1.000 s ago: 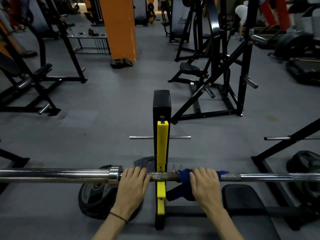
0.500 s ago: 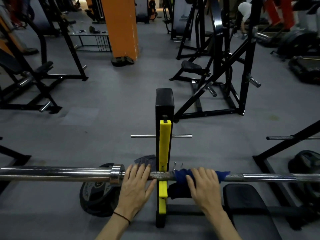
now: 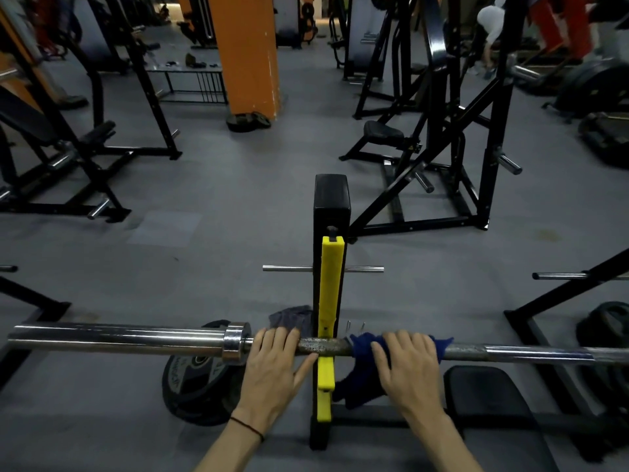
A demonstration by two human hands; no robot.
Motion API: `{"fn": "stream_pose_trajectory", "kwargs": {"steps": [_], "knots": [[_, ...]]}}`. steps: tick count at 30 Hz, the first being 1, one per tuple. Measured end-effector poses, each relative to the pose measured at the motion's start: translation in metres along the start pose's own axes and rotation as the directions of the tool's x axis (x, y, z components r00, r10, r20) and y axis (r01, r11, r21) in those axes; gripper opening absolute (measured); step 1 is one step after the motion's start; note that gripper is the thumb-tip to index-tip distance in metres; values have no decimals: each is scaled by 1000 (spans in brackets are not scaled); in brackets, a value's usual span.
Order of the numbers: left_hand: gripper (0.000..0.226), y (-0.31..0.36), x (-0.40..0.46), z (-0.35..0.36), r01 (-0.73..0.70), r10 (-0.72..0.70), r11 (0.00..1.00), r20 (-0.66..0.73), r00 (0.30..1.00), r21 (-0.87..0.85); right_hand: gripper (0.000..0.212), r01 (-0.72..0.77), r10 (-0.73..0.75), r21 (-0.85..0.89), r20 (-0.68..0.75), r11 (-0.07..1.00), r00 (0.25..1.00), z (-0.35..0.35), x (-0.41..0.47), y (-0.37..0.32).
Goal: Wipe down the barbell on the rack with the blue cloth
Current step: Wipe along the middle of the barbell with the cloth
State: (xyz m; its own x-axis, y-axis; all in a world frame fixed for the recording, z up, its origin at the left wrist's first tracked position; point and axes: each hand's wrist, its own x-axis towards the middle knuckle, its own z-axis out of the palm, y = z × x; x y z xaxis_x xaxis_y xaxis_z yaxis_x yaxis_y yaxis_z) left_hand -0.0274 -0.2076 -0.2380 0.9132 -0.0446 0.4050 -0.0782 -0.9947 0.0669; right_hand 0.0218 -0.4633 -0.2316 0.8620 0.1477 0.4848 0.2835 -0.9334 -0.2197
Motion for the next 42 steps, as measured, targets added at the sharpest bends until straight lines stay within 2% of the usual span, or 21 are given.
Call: {"fn": "stream_pose_trajectory", "kwargs": {"steps": [2, 3, 7, 9, 11, 12, 14, 16, 17, 18, 19, 22, 23, 25, 27, 29, 32, 35, 38, 40, 42], "knots": [[50, 1, 4, -4, 13, -13, 1000, -17, 1000, -3, 35, -128, 128, 6, 0, 992, 992, 6, 0, -32], [48, 1, 7, -4, 10, -10, 1000, -30, 999, 3, 35, -142, 142, 19, 19, 990, 990, 10, 1, -50], [43, -10, 18, 0, -41, 40, 999, -170, 985, 3, 37, 40, -44, 40, 113, 998, 993, 20, 3, -70], [55, -11, 25, -2, -90, 94, 996, -192, 977, 28, 36, 126, -127, 15, 113, 992, 985, 15, 2, -44], [61, -9, 34, -4, -64, 67, 998, -171, 983, 22, 38, 126, -126, 5, 79, 992, 989, 6, 1, -11], [59, -8, 40, -5, -31, 36, 999, -143, 989, 35, 39, 107, -107, -4, 57, 994, 993, 1, 2, 4], [48, -9, 51, -4, -40, 36, 994, 48, 998, 97, 39, 37, -37, -13, 21, 999, 999, -5, 3, 19], [23, -11, 63, -14, -193, 137, 964, 279, 950, 182, 39, -82, 82, -26, -5, 996, 997, -3, 6, 7], [11, -12, 69, -19, -272, 201, 949, 364, 910, 157, 40, -134, 134, -24, -1, 991, 991, 0, 8, -7], [11, -12, 73, -22, -297, 219, 945, 410, 885, 136, 41, -155, 155, -16, 15, 988, 988, 4, 9, -25], [14, -11, 73, -24, -280, 195, 947, 405, 893, 160, 42, -148, 148, -5, 41, 989, 988, 9, 8, -44], [23, -4, 61, -23, -87, 60, 989, 211, 976, 120, 37, -23, 20, 40, 83, 999, 996, 19, 3, -78], [21, -1, 53, -19, -54, 39, 993, 140, 989, 108, 36, 37, -41, 40, 93, 999, 995, 18, 3, -73], [8, 2, 33, -14, -92, 92, 994, 2, 996, 61, 37, 123, -126, 32, 109, 992, 986, 12, 0, -41], [20, 1, 11, -9, -59, 53, 996, -93, 994, -61, 41, 114, -116, 23, 71, 993, 991, 4, -1, -5], [34, 0, 2, -8, -31, 21, 993, -85, 996, -117, 44, 18, -19, 27, 28, 999, 999, -3, -1, 6], [41, 7, 5, -7, 4, -13, 988, -58, 998, -158, 43, -127, 126, 22, 41, 992, 991, 4, 0, -38], [44, 10, 5, -5, 49, -55, 981, -27, 998, -190, 40, 3, -9, 58, 103, 998, 995, 17, -6, -74], [50, 5, 1, -4, 44, -41, 983, 21, 999, -177, 42, 144, -152, 68, 133, 987, 979, 10, -4, -40], [54, 5, 0, -6, 33, -28, 985, 31, 999, -169, 43, 125, -127, 40, 77, 991, 989, 0, -7, -2], [56, 7, 1, -9, 33, -25, 985, 44, 999, -168, 46, 42, -42, 13, 43, 999, 998, -6, -11, 20]]}}
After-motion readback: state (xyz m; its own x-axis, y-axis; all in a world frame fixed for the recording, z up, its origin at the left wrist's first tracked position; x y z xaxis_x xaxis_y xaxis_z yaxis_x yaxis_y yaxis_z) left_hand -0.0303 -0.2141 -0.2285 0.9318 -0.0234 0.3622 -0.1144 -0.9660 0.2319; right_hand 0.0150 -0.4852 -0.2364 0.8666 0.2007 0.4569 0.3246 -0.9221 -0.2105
